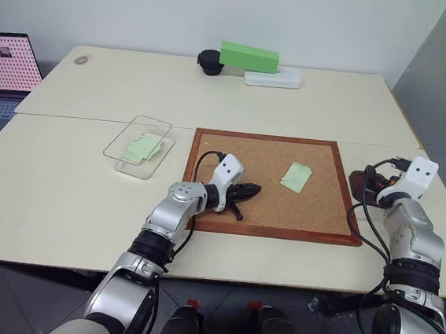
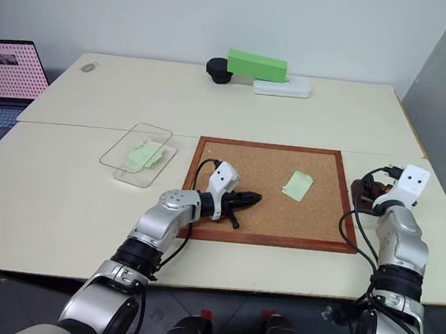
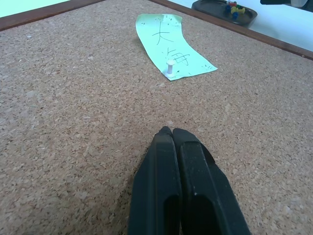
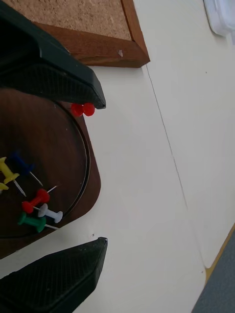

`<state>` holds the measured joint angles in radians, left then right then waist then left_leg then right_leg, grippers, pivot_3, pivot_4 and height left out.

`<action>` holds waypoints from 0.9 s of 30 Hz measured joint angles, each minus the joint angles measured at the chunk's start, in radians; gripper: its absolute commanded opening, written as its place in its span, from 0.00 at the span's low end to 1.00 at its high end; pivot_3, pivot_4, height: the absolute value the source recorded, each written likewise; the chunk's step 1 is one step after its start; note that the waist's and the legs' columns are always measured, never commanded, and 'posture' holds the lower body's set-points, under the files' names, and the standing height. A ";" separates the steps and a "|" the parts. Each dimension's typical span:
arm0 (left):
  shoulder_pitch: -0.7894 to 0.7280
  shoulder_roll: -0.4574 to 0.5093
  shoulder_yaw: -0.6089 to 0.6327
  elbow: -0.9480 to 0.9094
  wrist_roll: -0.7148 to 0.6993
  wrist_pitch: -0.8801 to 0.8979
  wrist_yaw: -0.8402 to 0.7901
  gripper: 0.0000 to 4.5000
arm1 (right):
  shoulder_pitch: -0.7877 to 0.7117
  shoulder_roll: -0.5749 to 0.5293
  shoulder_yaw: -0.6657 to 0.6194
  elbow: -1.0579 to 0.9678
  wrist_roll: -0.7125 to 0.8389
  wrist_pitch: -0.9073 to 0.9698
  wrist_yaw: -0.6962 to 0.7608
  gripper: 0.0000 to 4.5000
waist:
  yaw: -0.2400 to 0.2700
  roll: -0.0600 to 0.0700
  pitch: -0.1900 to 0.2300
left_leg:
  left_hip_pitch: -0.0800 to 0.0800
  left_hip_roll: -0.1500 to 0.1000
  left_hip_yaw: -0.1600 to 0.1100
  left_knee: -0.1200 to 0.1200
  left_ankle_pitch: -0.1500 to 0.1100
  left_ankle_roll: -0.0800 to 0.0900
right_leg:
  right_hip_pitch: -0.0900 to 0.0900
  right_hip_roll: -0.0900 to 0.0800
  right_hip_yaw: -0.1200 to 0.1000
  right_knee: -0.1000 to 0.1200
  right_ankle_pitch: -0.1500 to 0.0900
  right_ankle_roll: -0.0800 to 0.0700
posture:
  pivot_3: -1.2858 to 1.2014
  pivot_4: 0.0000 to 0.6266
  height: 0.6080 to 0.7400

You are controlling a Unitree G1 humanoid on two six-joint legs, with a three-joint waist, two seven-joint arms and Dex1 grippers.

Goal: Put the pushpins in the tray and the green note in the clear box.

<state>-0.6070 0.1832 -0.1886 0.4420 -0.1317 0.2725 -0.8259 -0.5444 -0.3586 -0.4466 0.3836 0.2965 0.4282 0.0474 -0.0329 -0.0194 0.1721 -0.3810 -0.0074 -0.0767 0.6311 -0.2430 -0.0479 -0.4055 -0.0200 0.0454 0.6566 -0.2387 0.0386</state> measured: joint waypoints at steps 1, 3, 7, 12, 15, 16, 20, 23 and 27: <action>0.000 0.000 0.000 0.001 0.000 -0.001 0.000 0.00 | -0.002 0.006 -0.011 -0.009 0.013 0.012 -0.009 0.99 | 0.000 0.000 0.000 | 0.000 0.000 0.000 0.000 0.000 0.000 | 0.000 0.000 0.000 0.000 0.000 0.000 | 0.52 0.24 1.00; -0.002 0.000 0.000 0.005 0.000 -0.002 0.000 0.00 | -0.012 0.017 -0.034 -0.020 0.050 0.042 -0.024 0.99 | 0.000 0.000 0.000 | 0.000 0.000 0.000 0.000 0.000 0.000 | 0.000 0.000 0.000 0.000 0.000 0.000 | 0.52 0.24 1.00; -0.008 -0.001 -0.001 0.014 0.000 -0.006 -0.002 0.00 | -0.016 0.018 -0.044 -0.044 0.080 0.067 -0.035 0.99 | 0.000 0.001 0.000 | 0.000 0.000 0.000 0.000 0.000 0.000 | 0.000 0.000 0.000 0.000 0.000 0.000 | 0.52 0.24 1.00; -0.010 -0.003 -0.001 0.025 0.000 -0.019 -0.004 0.00 | -0.004 -0.016 -0.002 -0.058 0.043 0.065 -0.028 0.99 | 0.000 0.002 -0.001 | 0.000 0.000 0.000 0.000 0.000 0.000 | 0.000 0.000 0.000 0.000 -0.003 0.004 | 0.52 0.24 1.00; -0.010 -0.005 0.000 0.027 0.000 -0.019 -0.004 0.00 | 0.010 -0.033 0.035 -0.059 0.001 0.048 -0.026 0.99 | 0.000 0.002 -0.001 | 0.000 0.000 0.000 0.000 0.000 0.000 | 0.000 0.000 0.000 0.000 -0.003 0.005 | 0.52 0.24 1.00; -0.011 -0.007 0.000 0.027 0.000 -0.019 -0.004 0.00 | 0.013 -0.035 0.046 -0.059 -0.008 0.041 -0.025 0.99 | 0.000 0.002 -0.001 | 0.000 0.000 0.000 0.000 0.000 0.000 | 0.000 0.000 0.000 0.000 -0.003 0.005 | 0.52 0.24 1.00; -0.011 -0.010 0.000 0.029 0.000 -0.020 -0.002 0.00 | 0.019 -0.070 0.117 -0.060 -0.077 -0.024 0.003 0.99 | 0.000 0.003 -0.002 | 0.000 0.000 0.000 0.000 0.000 0.000 | 0.000 0.000 0.000 0.000 -0.003 0.005 | 0.52 0.24 1.00; -0.012 -0.009 0.001 0.030 0.000 -0.021 0.001 0.00 | 0.042 -0.122 0.202 -0.084 -0.161 -0.117 0.058 0.99 | 0.000 0.003 -0.002 | 0.000 0.000 0.000 0.000 0.000 0.000 | 0.000 0.000 0.000 0.000 -0.003 0.005 | 0.52 0.24 1.00; -0.011 -0.008 0.001 0.031 0.000 -0.022 0.005 0.00 | 0.069 -0.128 0.281 -0.153 -0.186 -0.178 0.156 0.99 | 0.000 0.003 -0.002 | 0.000 0.000 0.000 0.000 0.000 0.000 | 0.000 0.000 0.000 0.000 -0.003 0.005 | 0.52 0.24 1.00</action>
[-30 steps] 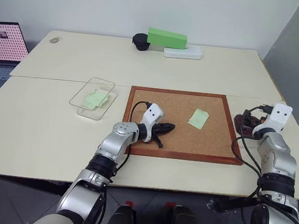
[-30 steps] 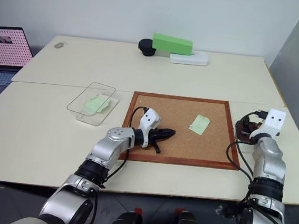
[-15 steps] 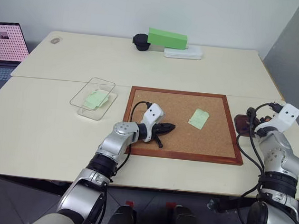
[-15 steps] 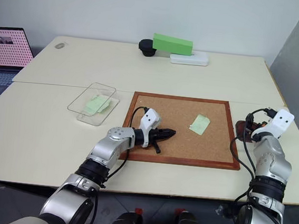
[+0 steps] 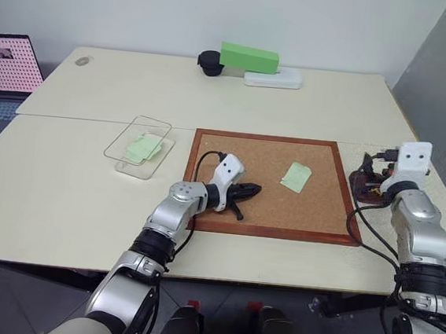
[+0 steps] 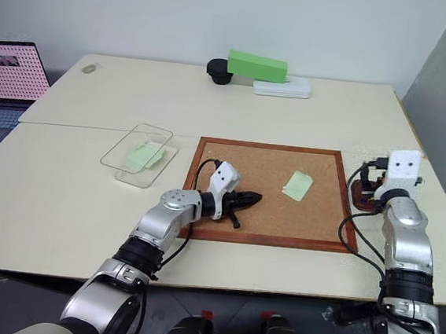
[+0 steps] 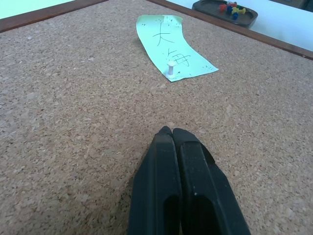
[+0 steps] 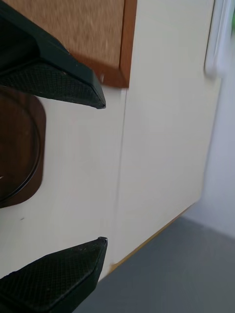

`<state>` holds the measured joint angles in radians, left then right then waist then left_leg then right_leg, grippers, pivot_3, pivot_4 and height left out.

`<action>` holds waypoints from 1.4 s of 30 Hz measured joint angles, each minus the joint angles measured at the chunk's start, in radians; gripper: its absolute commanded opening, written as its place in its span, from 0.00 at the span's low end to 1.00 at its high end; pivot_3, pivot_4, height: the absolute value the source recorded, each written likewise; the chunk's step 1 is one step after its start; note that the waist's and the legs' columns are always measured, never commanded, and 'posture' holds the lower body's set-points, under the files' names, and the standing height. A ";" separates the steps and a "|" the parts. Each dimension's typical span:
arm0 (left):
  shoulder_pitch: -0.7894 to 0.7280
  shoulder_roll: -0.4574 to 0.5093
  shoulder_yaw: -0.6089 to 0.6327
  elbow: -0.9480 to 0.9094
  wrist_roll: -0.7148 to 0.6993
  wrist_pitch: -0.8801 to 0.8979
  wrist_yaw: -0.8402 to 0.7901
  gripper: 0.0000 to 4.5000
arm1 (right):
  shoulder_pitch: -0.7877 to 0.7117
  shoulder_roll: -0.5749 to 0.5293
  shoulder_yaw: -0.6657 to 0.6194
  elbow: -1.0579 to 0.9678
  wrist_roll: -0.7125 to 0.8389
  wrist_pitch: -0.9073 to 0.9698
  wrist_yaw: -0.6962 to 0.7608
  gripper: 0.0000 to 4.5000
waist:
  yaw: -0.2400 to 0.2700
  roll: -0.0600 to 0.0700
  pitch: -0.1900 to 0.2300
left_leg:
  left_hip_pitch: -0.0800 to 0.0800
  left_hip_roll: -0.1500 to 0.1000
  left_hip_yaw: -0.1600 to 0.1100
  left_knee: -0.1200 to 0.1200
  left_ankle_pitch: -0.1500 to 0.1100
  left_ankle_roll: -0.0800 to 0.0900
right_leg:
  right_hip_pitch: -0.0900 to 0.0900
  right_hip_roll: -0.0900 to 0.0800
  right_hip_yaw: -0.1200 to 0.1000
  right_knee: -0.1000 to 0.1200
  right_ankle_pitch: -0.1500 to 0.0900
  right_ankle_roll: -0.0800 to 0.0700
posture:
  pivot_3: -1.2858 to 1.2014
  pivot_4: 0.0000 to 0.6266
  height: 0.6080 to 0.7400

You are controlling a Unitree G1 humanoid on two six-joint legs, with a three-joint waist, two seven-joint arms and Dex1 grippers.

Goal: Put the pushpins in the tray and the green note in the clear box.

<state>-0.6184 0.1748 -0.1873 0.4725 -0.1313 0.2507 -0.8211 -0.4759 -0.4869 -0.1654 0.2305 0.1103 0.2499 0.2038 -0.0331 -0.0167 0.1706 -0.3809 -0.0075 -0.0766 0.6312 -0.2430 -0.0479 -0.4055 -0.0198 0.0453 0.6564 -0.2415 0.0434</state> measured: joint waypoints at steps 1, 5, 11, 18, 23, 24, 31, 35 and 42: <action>0.000 0.000 0.000 0.000 0.000 0.000 0.001 0.00 | 0.004 0.007 0.014 -0.021 0.004 -0.002 0.027 0.99 | 0.000 0.000 0.000 | 0.000 0.000 0.000 0.000 0.000 0.000 | 0.000 0.000 0.000 0.000 0.000 0.000 | 0.52 0.24 1.00; 0.000 -0.001 -0.001 0.000 0.000 -0.001 0.002 0.00 | 0.045 0.053 0.080 -0.144 0.081 0.023 0.170 0.99 | 0.001 0.000 0.000 | -0.001 0.000 -0.001 0.000 0.000 0.000 | 0.000 0.000 -0.001 0.000 0.000 0.000 | 0.52 0.24 1.00; -0.001 0.002 -0.001 0.000 0.000 0.001 0.001 0.00 | 0.112 0.063 0.179 -0.237 0.123 0.085 0.307 0.99 | 0.001 0.000 0.000 | 0.000 0.000 -0.001 0.000 0.000 0.000 | 0.000 0.000 -0.001 -0.001 0.000 0.000 | 0.52 0.24 1.00; -0.002 0.006 -0.001 0.000 0.000 0.003 -0.003 0.00 | 0.105 0.095 0.240 -0.237 0.120 0.132 0.360 0.99 | 0.001 0.000 0.000 | 0.000 0.000 -0.001 0.000 0.000 0.000 | 0.000 0.000 -0.001 -0.001 0.000 0.000 | 0.52 0.24 1.00; -0.003 0.003 -0.002 0.000 0.000 0.004 -0.005 0.00 | 0.056 0.126 0.265 -0.164 0.097 0.128 0.358 0.99 | 0.001 0.000 0.000 | 0.000 0.000 -0.001 0.000 0.000 0.000 | 0.000 0.000 -0.002 -0.001 0.000 0.000 | 0.52 0.24 1.00; -0.004 0.003 -0.001 0.001 0.000 0.004 -0.005 0.00 | 0.044 0.133 0.266 -0.142 0.087 0.126 0.357 0.99 | 0.001 0.000 0.000 | 0.000 0.000 -0.001 0.000 0.000 0.000 | 0.000 0.000 -0.002 -0.001 0.000 0.000 | 0.52 0.24 1.00; -0.006 0.004 -0.001 0.003 -0.001 0.005 -0.010 0.00 | 0.014 0.153 0.277 -0.016 0.025 0.086 0.336 0.71 | 0.001 0.000 0.000 | 0.000 0.000 -0.001 0.000 0.000 0.000 | 0.000 0.000 -0.002 -0.001 0.000 0.000 | 0.52 0.24 1.00; -0.006 0.007 0.000 0.002 -0.001 0.007 -0.014 0.00 | 0.008 0.167 0.272 0.003 0.023 0.070 0.323 0.54 | 0.000 0.000 0.000 | 0.000 0.000 -0.001 0.000 0.000 0.000 | 0.000 0.000 -0.002 -0.001 0.000 0.000 | 0.52 0.24 1.00; -0.007 0.007 0.001 0.002 -0.002 0.012 -0.018 0.00 | 0.004 0.184 0.262 0.012 0.027 0.061 0.317 0.21 | 0.000 0.000 0.000 | 0.000 0.000 -0.001 0.000 0.000 0.000 | 0.000 0.000 -0.002 -0.001 0.000 0.000 | 0.52 0.24 1.00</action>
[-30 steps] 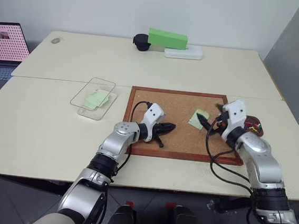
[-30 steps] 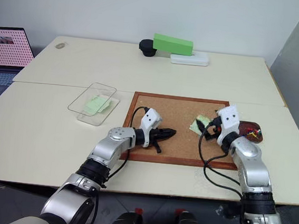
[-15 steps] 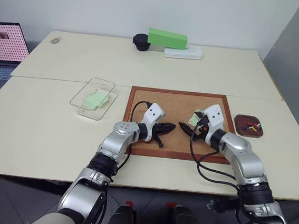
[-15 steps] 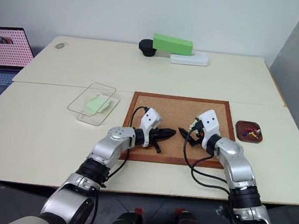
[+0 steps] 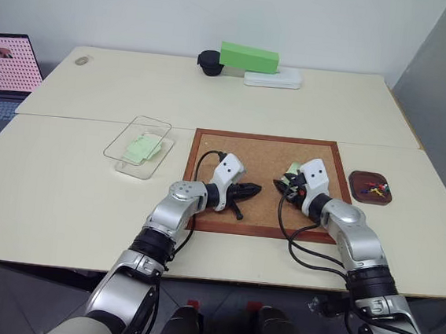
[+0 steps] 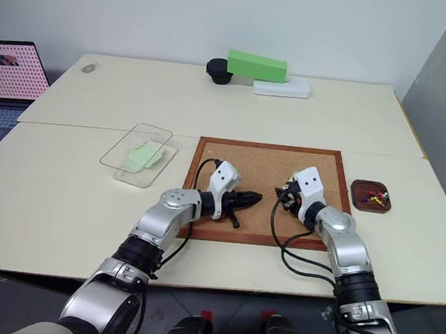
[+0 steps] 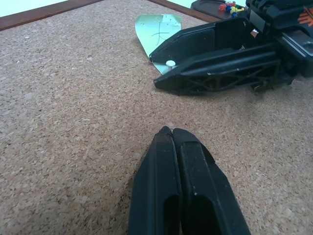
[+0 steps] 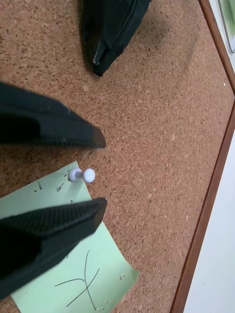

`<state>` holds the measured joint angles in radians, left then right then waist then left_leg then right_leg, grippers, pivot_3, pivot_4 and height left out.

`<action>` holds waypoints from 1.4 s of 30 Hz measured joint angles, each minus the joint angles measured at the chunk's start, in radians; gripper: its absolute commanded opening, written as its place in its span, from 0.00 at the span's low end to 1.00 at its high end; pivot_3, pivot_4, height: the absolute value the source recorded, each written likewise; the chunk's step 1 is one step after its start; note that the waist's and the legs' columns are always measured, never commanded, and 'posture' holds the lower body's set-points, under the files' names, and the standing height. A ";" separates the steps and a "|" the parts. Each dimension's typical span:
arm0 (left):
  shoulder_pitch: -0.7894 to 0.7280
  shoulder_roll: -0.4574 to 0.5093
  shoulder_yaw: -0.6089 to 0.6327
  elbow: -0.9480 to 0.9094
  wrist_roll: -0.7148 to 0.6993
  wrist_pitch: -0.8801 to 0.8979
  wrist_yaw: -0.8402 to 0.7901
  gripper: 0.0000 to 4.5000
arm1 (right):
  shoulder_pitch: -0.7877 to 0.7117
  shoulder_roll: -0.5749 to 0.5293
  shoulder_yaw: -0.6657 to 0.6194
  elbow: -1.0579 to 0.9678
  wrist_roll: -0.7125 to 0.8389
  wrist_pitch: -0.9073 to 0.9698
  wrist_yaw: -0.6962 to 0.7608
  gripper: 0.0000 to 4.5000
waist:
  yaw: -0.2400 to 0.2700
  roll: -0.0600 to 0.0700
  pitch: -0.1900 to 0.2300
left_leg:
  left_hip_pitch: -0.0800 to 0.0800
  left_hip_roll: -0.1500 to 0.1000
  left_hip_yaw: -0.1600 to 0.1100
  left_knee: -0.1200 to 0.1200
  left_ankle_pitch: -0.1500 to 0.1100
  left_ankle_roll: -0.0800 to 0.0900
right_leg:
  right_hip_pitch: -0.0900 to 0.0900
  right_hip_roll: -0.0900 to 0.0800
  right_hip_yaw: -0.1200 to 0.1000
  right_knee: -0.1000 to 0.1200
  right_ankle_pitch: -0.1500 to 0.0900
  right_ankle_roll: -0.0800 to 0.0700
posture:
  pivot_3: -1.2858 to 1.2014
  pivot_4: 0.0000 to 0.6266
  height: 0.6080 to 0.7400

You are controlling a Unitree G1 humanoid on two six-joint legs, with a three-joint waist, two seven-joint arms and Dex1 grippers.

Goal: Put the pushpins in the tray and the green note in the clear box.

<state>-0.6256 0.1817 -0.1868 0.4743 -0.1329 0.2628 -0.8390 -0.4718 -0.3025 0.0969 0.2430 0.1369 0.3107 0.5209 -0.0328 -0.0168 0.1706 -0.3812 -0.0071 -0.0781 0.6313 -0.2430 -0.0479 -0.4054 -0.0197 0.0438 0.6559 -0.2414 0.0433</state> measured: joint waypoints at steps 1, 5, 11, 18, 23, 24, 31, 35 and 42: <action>-0.001 0.000 0.000 0.000 0.000 0.002 -0.001 0.00 | 0.000 0.000 0.000 0.000 0.000 0.000 0.000 0.15 | 0.000 0.000 0.000 | 0.000 0.000 0.000 0.000 0.000 0.000 | 0.000 0.000 0.000 0.000 0.000 0.000 | 0.52 0.24 1.00; -0.003 0.000 0.001 0.000 0.000 0.011 -0.001 0.00 | 0.000 0.005 -0.004 0.000 0.002 -0.005 0.001 0.01 | 0.000 0.000 0.000 | 0.000 0.000 0.000 0.000 0.000 0.000 | 0.000 0.000 0.000 0.000 0.000 0.000 | 0.52 0.24 1.00; -0.004 0.000 0.001 -0.001 0.000 0.013 -0.002 0.00 | 0.005 0.015 -0.023 0.000 0.011 -0.004 -0.002 0.01 | 0.000 0.000 0.000 | 0.000 0.000 0.000 0.000 0.000 0.000 | 0.000 0.000 0.000 0.000 0.000 0.000 | 0.52 0.24 1.00; -0.007 -0.001 0.001 -0.002 -0.001 0.015 -0.002 0.00 | 0.007 0.042 -0.146 -0.125 0.112 -0.011 -0.043 0.01 | 0.000 0.000 0.001 | -0.001 0.000 0.000 0.000 0.000 0.000 | -0.001 0.000 0.000 0.000 0.000 0.000 | 0.52 0.24 1.00; -0.006 -0.001 0.001 -0.002 -0.002 0.018 -0.002 0.00 | -0.007 0.034 -0.184 -0.190 0.122 -0.017 -0.068 0.01 | 0.000 0.000 0.001 | -0.001 0.000 0.000 0.000 0.000 0.000 | -0.001 0.000 0.000 0.000 0.000 0.000 | 0.52 0.24 1.00; -0.006 -0.001 0.001 -0.002 -0.002 0.018 -0.002 0.00 | -0.007 0.032 -0.186 -0.190 0.121 -0.018 -0.072 0.01 | 0.000 0.000 0.001 | -0.001 0.000 0.000 0.000 0.000 0.000 | -0.001 0.000 0.000 0.000 0.000 0.000 | 0.52 0.24 1.00; -0.007 -0.007 0.001 -0.001 -0.002 0.018 -0.001 0.00 | -0.051 -0.118 -0.244 -0.026 -0.042 -0.071 -0.266 0.01 | 0.003 0.000 0.001 | -0.001 -0.001 0.000 -0.001 0.000 0.000 | -0.001 -0.001 0.000 -0.001 0.000 0.000 | 0.52 0.24 1.00; -0.007 -0.002 0.005 -0.001 -0.002 0.018 -0.002 0.00 | -0.053 -0.195 -0.271 0.095 -0.114 -0.086 -0.332 0.01 | 0.001 0.000 0.001 | -0.001 0.000 0.001 -0.001 0.000 0.000 | -0.001 0.000 0.001 0.000 0.000 0.000 | 0.52 0.24 1.00; -0.006 -0.001 0.006 -0.001 -0.002 0.018 -0.003 0.00 | -0.052 -0.205 -0.268 0.172 -0.124 -0.083 -0.323 0.01 | 0.000 0.000 0.001 | -0.001 0.000 0.001 -0.001 0.000 0.000 | -0.001 0.000 0.001 0.000 0.000 0.000 | 0.52 0.24 1.00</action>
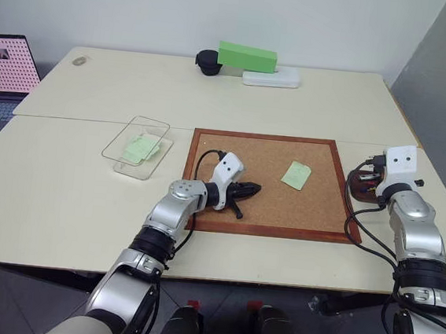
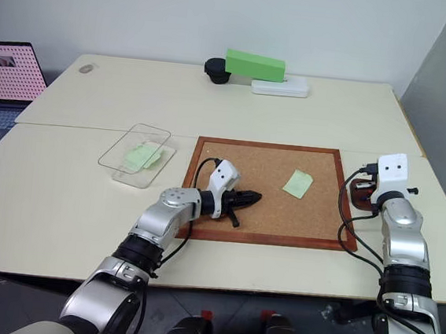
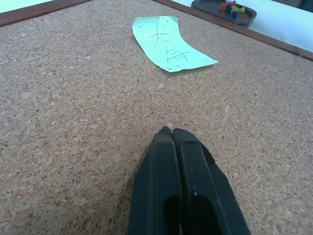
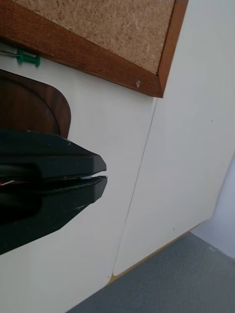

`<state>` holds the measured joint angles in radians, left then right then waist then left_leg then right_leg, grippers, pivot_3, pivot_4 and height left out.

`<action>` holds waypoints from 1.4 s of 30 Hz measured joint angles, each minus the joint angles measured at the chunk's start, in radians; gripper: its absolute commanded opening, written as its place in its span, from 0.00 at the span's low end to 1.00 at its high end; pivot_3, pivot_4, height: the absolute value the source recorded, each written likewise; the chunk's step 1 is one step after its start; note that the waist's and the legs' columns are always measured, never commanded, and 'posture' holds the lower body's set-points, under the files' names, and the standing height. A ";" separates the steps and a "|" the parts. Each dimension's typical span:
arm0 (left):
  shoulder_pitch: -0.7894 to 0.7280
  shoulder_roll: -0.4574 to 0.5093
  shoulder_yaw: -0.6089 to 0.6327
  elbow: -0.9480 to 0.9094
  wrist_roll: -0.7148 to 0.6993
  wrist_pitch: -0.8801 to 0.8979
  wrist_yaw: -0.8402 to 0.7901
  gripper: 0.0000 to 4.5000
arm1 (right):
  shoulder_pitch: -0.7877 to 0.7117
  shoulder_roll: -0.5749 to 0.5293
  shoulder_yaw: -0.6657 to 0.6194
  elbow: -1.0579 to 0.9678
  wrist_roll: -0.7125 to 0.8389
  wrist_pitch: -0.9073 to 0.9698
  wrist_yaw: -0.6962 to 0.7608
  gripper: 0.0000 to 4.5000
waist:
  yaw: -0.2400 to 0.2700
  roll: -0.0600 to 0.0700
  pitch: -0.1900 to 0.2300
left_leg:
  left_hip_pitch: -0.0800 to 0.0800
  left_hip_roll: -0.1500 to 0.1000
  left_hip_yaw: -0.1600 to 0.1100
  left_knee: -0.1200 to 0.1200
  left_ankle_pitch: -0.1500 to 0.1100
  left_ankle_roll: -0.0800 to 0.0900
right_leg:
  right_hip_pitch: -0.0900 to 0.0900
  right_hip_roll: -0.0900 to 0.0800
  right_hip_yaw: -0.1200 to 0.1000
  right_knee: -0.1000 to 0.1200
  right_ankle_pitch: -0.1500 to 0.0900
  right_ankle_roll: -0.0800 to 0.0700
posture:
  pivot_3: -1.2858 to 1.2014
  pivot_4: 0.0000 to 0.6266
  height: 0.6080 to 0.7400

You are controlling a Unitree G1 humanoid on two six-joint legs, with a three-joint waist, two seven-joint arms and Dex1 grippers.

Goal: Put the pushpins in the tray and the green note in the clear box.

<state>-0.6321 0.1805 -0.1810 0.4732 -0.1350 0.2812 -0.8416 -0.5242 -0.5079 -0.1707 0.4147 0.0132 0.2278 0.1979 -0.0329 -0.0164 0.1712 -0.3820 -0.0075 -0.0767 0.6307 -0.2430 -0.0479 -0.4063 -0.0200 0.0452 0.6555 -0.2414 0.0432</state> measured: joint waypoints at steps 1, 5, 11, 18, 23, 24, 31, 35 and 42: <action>0.000 0.000 0.000 0.000 0.000 0.000 0.000 0.00 | 0.000 0.000 0.000 0.000 0.002 0.001 0.005 0.01 | 0.000 0.000 0.000 | 0.000 0.000 0.000 0.000 0.000 0.000 | 0.000 0.000 0.000 0.000 0.000 0.000 | 0.52 0.24 1.00; 0.000 0.000 0.000 0.000 0.000 0.001 0.000 0.00 | 0.006 0.001 0.000 0.000 0.011 0.024 0.035 0.01 | 0.000 0.000 0.000 | 0.000 0.000 0.000 0.000 0.000 0.000 | 0.000 0.000 0.000 0.000 0.000 0.000 | 0.52 0.24 1.00; 0.000 0.000 0.000 0.000 0.000 0.001 0.000 0.00 | 0.035 0.007 0.000 -0.001 0.014 0.069 0.049 0.01 | 0.000 0.000 0.000 | 0.000 0.000 0.000 0.000 0.000 0.000 | 0.000 0.000 0.000 0.000 0.000 0.000 | 0.52 0.24 1.00; 0.002 0.000 0.000 -0.001 0.000 0.001 0.000 0.00 | 0.043 0.012 0.000 -0.008 0.015 0.079 0.059 0.10 | 0.000 0.000 0.000 | 0.000 0.000 0.000 0.000 0.000 0.000 | 0.000 0.000 0.000 0.000 0.000 0.000 | 0.52 0.24 1.00; 0.002 0.000 0.000 -0.002 0.000 0.000 0.000 0.00 | 0.043 0.015 0.001 -0.008 0.013 0.078 0.059 0.33 | 0.000 0.000 0.000 | 0.000 0.000 0.000 0.000 0.000 0.000 | 0.000 0.000 0.000 0.000 0.000 0.000 | 0.52 0.24 1.00; 0.002 0.000 0.000 -0.002 0.000 0.000 0.000 0.00 | 0.043 0.015 0.001 -0.008 0.013 0.077 0.059 0.38 | 0.000 0.000 0.000 | 0.000 0.000 0.000 0.000 0.000 0.000 | 0.000 0.000 0.000 0.000 0.000 0.000 | 0.52 0.24 1.00; 0.002 0.000 0.000 -0.002 0.000 0.000 0.000 0.00 | 0.043 0.014 0.001 -0.008 0.009 0.074 0.058 0.65 | 0.000 0.000 0.000 | 0.000 0.000 0.000 0.000 0.000 0.000 | 0.000 0.000 0.000 0.000 0.000 0.000 | 0.52 0.24 1.00; 0.002 0.000 0.000 -0.002 0.000 0.000 0.000 0.00 | 0.044 0.014 0.001 -0.008 0.009 0.074 0.058 0.65 | 0.000 0.000 0.000 | 0.000 0.000 0.000 0.000 0.000 0.000 | 0.000 0.000 0.000 0.000 0.000 0.000 | 0.52 0.24 1.00; 0.002 0.001 0.000 -0.002 0.000 0.000 -0.001 0.00 | 0.047 0.016 -0.003 -0.023 0.016 0.070 0.058 0.65 | 0.000 0.000 0.000 | 0.000 0.000 0.000 0.000 0.000 0.000 | 0.000 0.000 0.000 0.000 0.000 0.000 | 0.52 0.24 1.00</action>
<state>-0.6303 0.1811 -0.1811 0.4714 -0.1348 0.2814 -0.8421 -0.4770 -0.4918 -0.1741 0.3913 0.0295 0.2977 0.2555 -0.0328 -0.0164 0.1712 -0.3819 -0.0074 -0.0768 0.6306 -0.2429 -0.0479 -0.4062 -0.0200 0.0451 0.6555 -0.2415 0.0432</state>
